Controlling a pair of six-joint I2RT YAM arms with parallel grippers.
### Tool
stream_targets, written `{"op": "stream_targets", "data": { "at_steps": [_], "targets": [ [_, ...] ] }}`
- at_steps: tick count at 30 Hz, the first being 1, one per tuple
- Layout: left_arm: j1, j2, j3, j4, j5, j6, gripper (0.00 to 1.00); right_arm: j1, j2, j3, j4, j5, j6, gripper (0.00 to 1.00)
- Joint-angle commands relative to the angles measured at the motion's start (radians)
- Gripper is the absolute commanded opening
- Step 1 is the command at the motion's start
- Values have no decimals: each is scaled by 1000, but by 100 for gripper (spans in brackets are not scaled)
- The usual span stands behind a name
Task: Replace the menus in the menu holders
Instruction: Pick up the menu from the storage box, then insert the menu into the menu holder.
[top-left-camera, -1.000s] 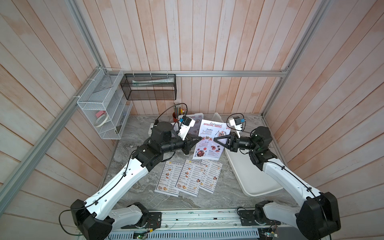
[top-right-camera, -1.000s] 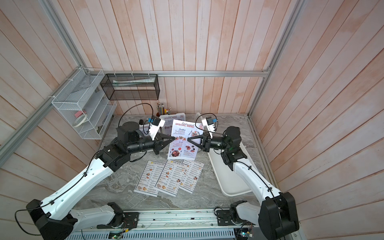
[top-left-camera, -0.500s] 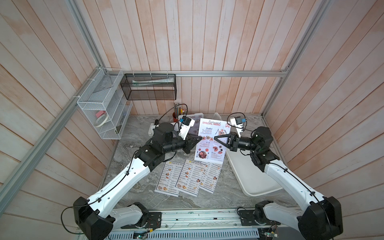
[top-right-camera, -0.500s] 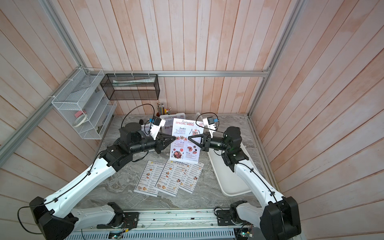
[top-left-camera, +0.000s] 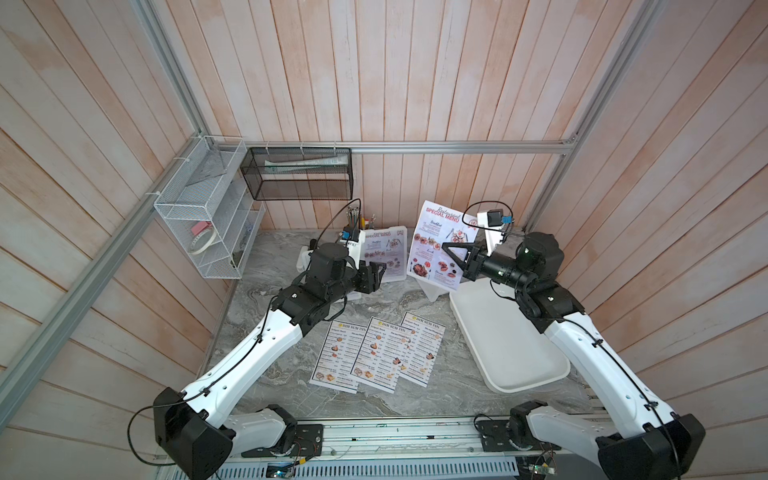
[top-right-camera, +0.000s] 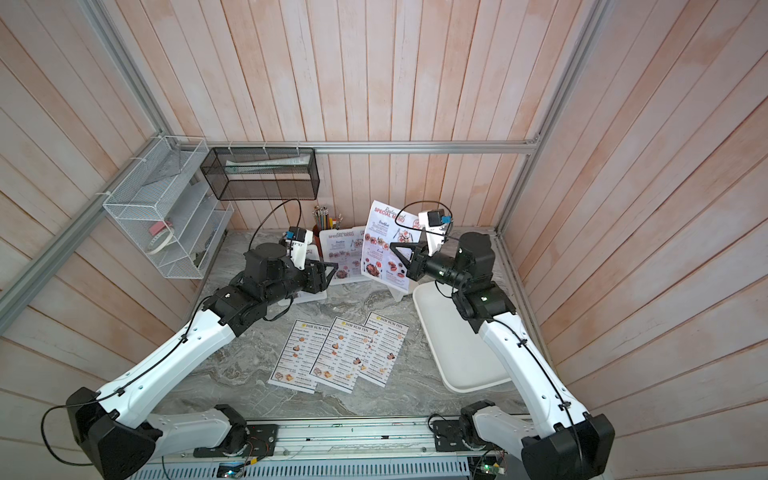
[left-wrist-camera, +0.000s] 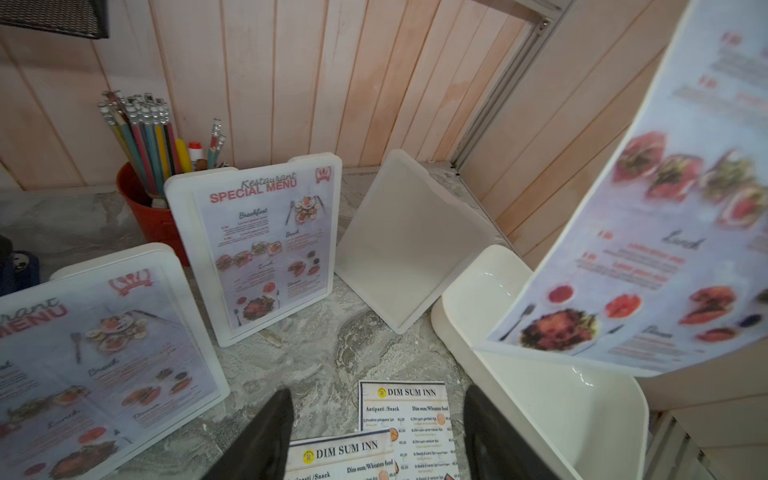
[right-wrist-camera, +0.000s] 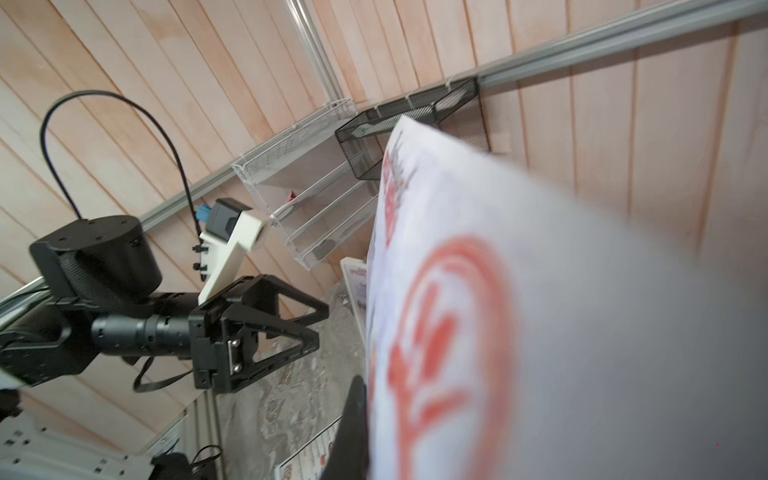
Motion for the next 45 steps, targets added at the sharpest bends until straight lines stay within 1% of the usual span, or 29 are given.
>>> {"op": "stream_targets", "data": {
  "at_steps": [1, 6, 11, 15, 20, 24, 32, 45],
  "targets": [
    [-1, -24, -40, -14, -58, -46, 67, -57, 67, 99, -131, 148, -124, 0],
    [-1, -45, -115, -5, -62, -78, 67, -205, 191, 208, -114, 73, -97, 0],
    [-11, -42, -168, -5, -72, -91, 67, -251, 277, 280, -123, 58, -107, 0],
    [-29, -14, -181, -2, -88, -100, 67, -264, 312, 307, -154, 94, -128, 0],
    [-51, 28, -185, 12, -100, -107, 67, -281, 314, 285, -119, 36, -97, 0],
    [-56, 45, -180, 20, -102, -110, 67, -280, 309, 281, -123, 21, -105, 0],
    [-61, 42, -184, 23, -110, -113, 67, -281, 317, 269, -147, -8, -112, 0],
    [-65, 23, -187, 6, -126, -112, 67, -281, 335, 259, -124, -50, -86, 0]
  ]
}}
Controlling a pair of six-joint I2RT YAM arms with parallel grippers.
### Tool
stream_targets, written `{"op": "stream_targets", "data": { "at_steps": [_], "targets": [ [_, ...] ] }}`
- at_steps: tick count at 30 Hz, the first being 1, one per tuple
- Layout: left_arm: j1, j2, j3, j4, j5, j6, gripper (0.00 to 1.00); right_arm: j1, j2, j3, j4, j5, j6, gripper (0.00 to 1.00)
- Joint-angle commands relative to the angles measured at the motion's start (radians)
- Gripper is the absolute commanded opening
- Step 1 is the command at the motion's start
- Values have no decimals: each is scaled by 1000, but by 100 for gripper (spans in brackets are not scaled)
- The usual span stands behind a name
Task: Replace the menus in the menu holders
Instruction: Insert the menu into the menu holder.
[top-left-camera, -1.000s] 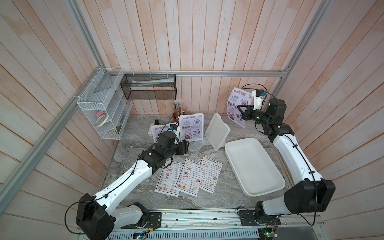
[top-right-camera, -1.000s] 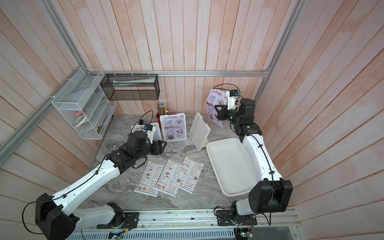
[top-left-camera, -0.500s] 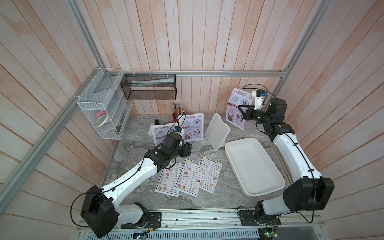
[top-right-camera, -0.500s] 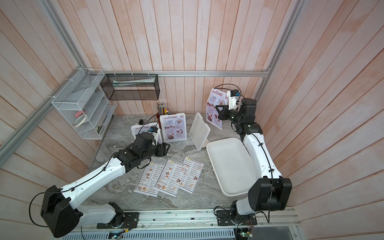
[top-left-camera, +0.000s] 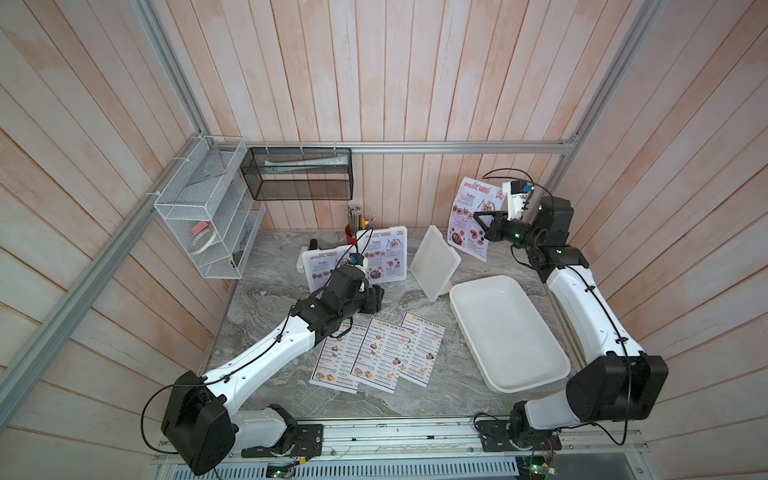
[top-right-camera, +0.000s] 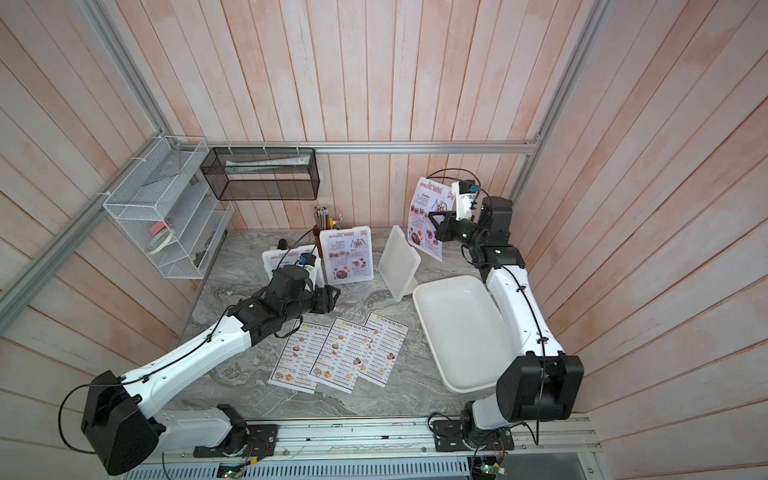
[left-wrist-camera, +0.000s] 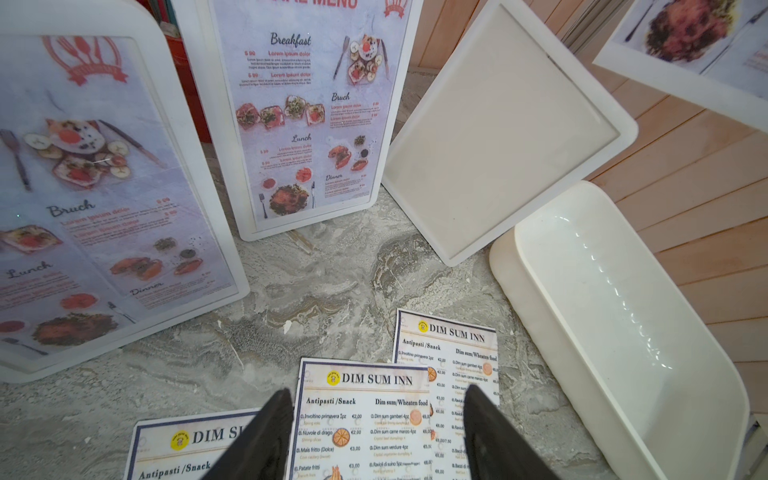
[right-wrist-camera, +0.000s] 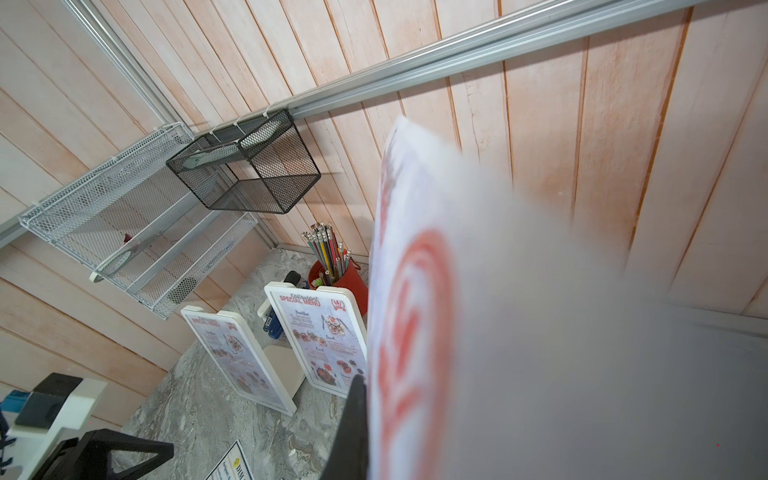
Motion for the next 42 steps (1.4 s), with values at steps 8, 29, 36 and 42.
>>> {"op": "stream_targets", "data": {
  "at_steps": [8, 29, 36, 42],
  "targets": [
    [-4, -29, -6, -3, -25, -4, 67, -3, 22, -13, -4, -29, 5, 0],
    [-12, -29, -9, -5, -37, -22, 67, -20, -13, -47, 53, -38, 28, 0],
    [-17, -26, -7, -6, -43, -24, 67, -25, -19, -54, 69, -43, 36, 0],
    [-18, -36, -20, -5, -48, -29, 67, -32, -34, -59, 99, -43, 50, 0]
  ]
}}
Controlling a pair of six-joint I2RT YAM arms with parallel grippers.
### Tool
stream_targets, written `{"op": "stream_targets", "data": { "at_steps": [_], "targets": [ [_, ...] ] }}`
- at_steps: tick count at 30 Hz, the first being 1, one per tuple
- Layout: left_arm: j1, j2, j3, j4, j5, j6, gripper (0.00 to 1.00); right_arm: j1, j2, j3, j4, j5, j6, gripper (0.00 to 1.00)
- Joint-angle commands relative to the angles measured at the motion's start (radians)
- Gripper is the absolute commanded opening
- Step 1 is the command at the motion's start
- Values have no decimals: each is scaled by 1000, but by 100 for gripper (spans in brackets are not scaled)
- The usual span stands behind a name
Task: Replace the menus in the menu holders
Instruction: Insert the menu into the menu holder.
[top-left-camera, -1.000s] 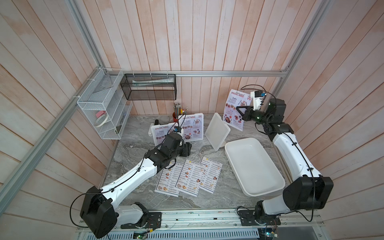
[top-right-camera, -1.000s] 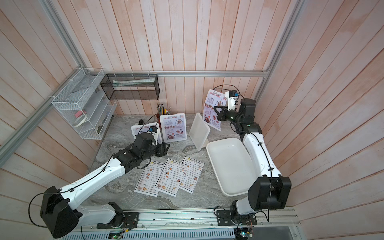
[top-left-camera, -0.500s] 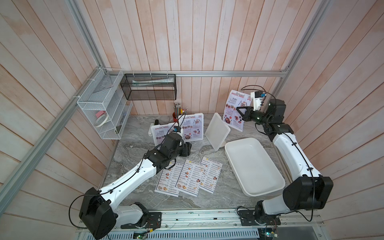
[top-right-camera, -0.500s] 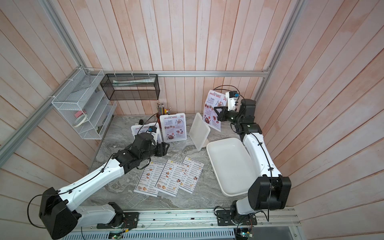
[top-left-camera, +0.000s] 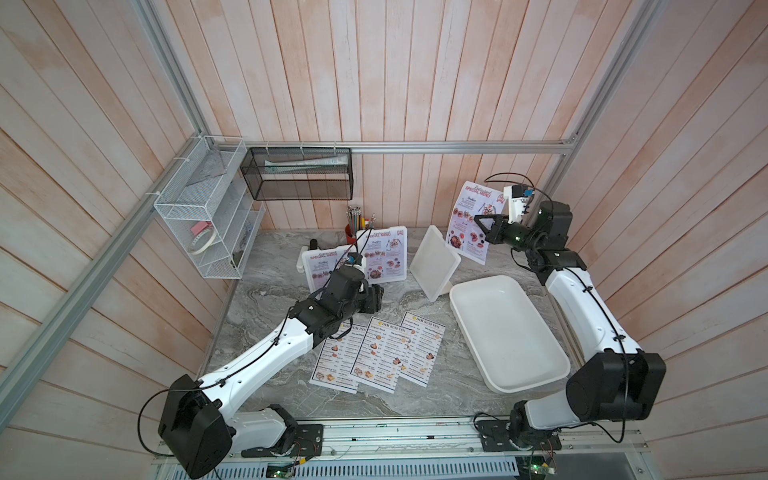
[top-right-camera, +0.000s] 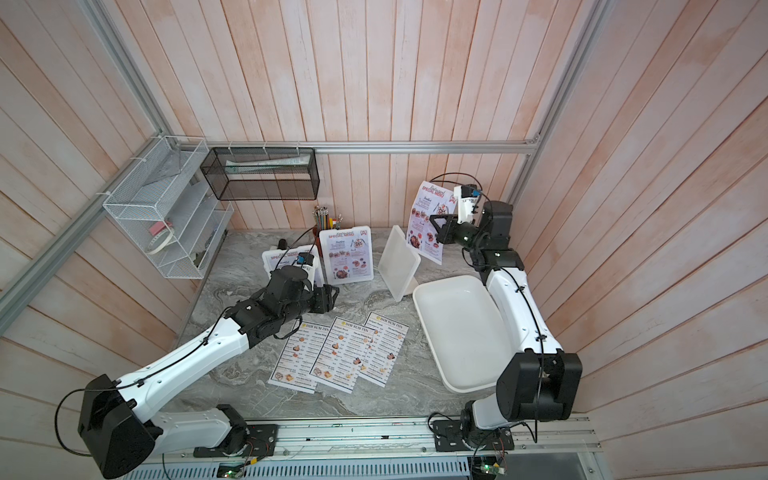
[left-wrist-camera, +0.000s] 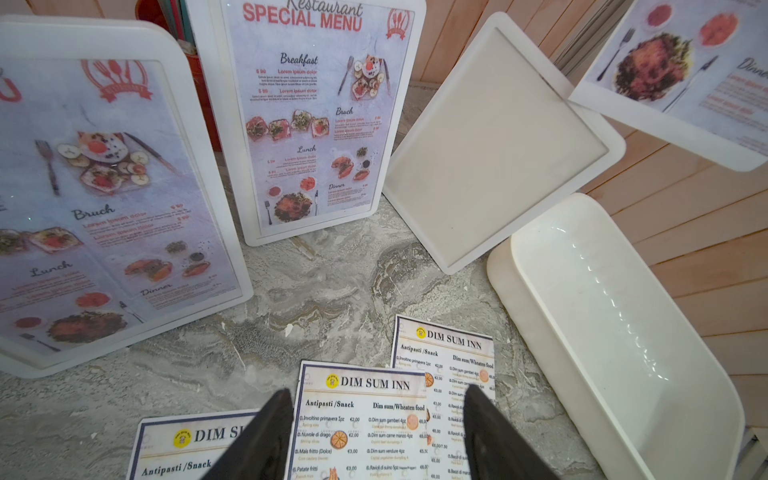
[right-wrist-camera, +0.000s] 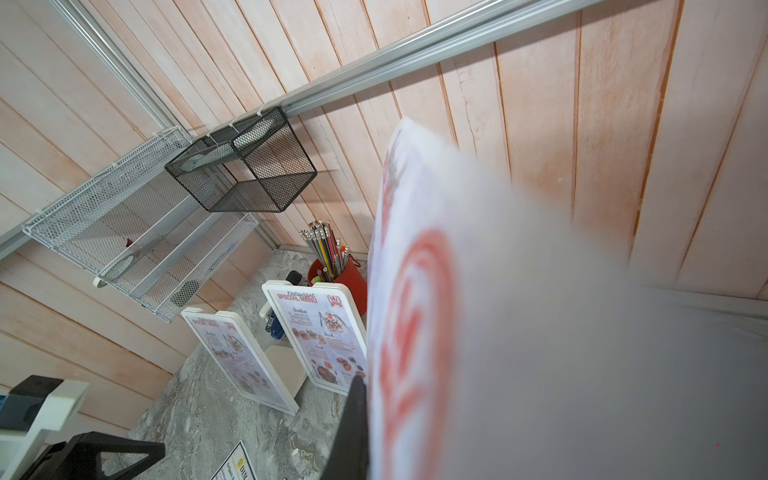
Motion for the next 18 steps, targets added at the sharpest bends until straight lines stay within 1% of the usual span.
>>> {"op": "stream_targets", "data": {
  "at_steps": [1, 18],
  "targets": [
    [-5, -11, -18, -3, -18, -9, 67, -10, -29, -2, 36, -22, 16, 0],
    [-5, -7, -19, -2, -21, -7, 67, -11, -6, -10, 28, -55, 26, 0]
  ]
}}
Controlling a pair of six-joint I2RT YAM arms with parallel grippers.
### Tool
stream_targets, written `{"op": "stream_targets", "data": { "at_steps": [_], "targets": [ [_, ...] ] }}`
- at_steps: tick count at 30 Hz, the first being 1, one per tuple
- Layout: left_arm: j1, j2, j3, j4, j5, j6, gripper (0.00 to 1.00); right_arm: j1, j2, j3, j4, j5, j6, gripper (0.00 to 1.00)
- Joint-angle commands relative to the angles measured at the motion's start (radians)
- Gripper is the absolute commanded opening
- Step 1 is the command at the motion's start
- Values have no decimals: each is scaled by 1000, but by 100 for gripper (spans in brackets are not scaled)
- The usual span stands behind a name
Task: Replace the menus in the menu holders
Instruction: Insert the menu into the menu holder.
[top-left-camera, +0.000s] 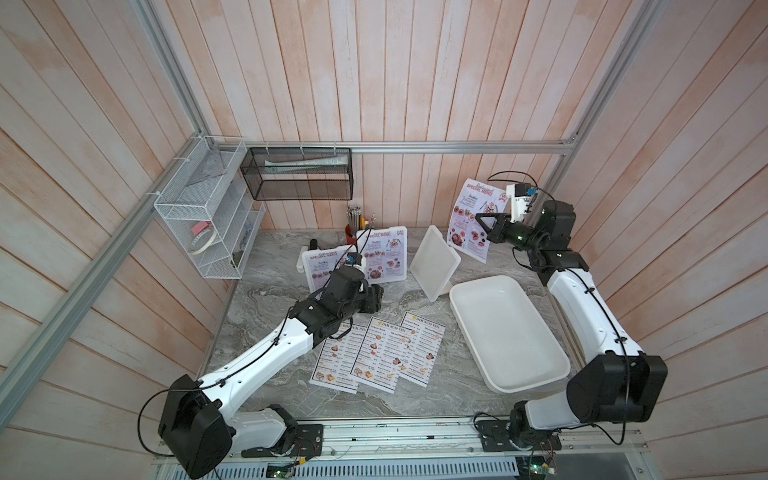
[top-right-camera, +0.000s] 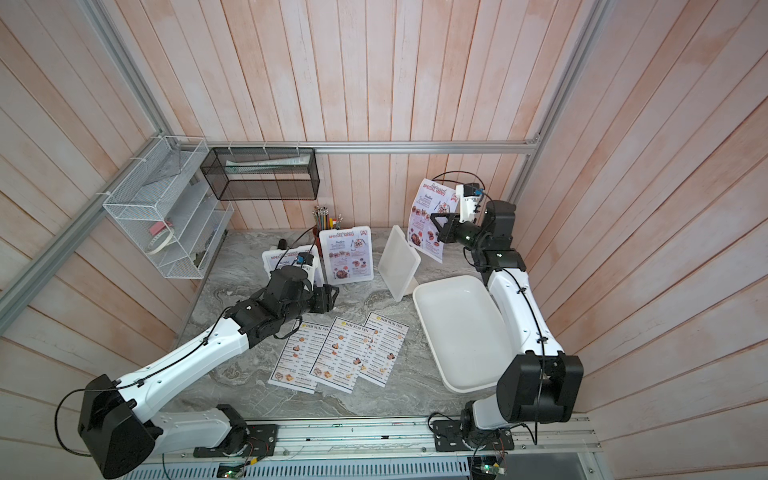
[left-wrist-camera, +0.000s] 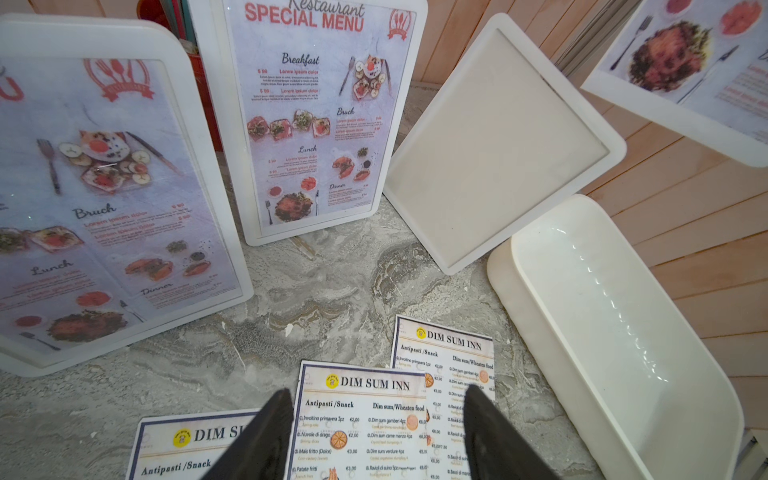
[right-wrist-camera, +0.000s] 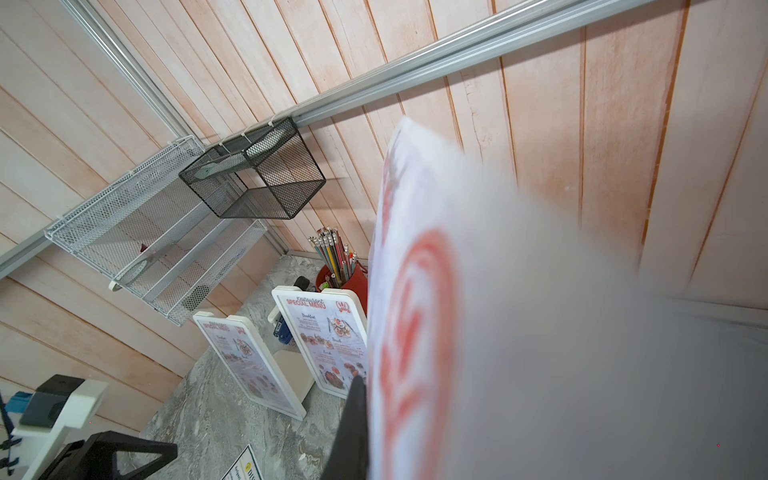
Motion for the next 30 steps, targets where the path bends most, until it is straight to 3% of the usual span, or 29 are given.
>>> {"op": "stream_targets", "data": {
  "at_steps": [1, 30],
  "targets": [
    [-5, -8, -19, -2, -19, -5, 67, -4, 2, -7, 5, -30, 6, 0],
    [-8, -35, -50, 7, -14, -18, 67, -7, -5, -25, 6, 9, 11, 0]
  ]
}}
